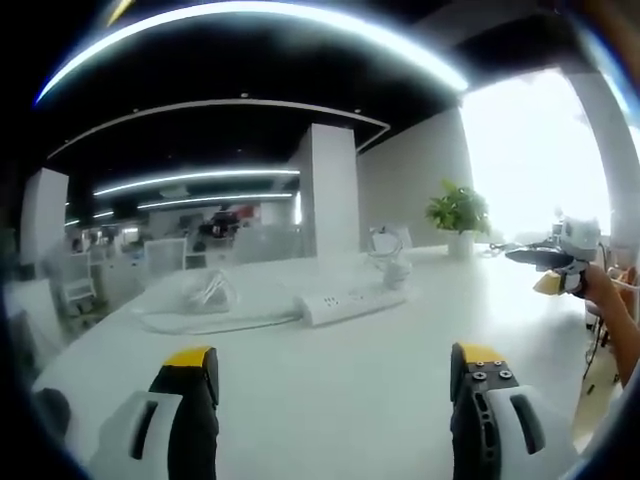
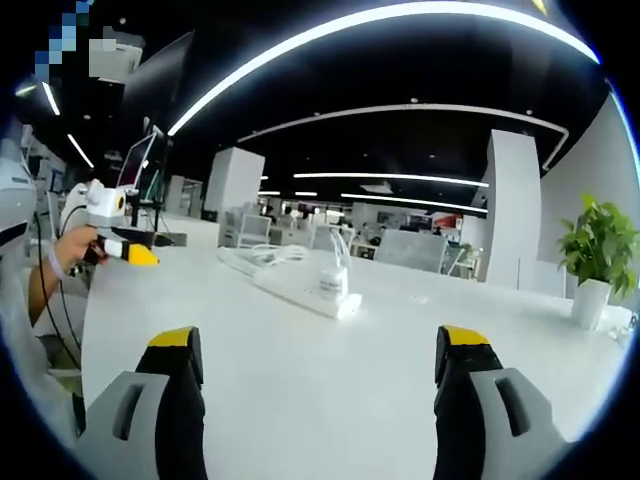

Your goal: Straighten the power strip on the desk, plug the charger into it

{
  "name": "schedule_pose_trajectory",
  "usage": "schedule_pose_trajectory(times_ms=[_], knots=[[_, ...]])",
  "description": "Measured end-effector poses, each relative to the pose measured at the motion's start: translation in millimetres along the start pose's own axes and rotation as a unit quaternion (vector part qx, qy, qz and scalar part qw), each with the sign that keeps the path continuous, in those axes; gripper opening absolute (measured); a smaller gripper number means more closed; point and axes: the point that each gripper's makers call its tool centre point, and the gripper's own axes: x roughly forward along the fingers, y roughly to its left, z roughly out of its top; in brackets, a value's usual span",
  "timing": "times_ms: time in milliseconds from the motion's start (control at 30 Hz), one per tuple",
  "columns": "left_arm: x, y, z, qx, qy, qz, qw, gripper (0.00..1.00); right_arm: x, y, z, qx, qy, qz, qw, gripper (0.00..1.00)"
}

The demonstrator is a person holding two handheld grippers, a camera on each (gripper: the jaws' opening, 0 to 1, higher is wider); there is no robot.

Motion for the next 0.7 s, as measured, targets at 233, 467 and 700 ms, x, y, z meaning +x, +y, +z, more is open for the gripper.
schedule_pose_trajectory(times_ms=[233,467,700], knots=[[-0.5,0.1,0.7,0.0,-0.002,0.001,1.0,0.99,-2.1,0.7,-0.1,-0.001,0.001,-0.002,1.0,0.96],[-0.3,0.0,3.5,0.0,-0.006,0.002,1.0,0.99,-3.2,-1.6,-3.6,-0.009,0.011,-0.008,0.9999,0.96],[-1.3,-0.2,5.8,0.003,-0.006,0.003,1.0,0.99,-4.9,-2.1,-0.5,-0.004,0.001,-0.01,0.9999,0.96]])
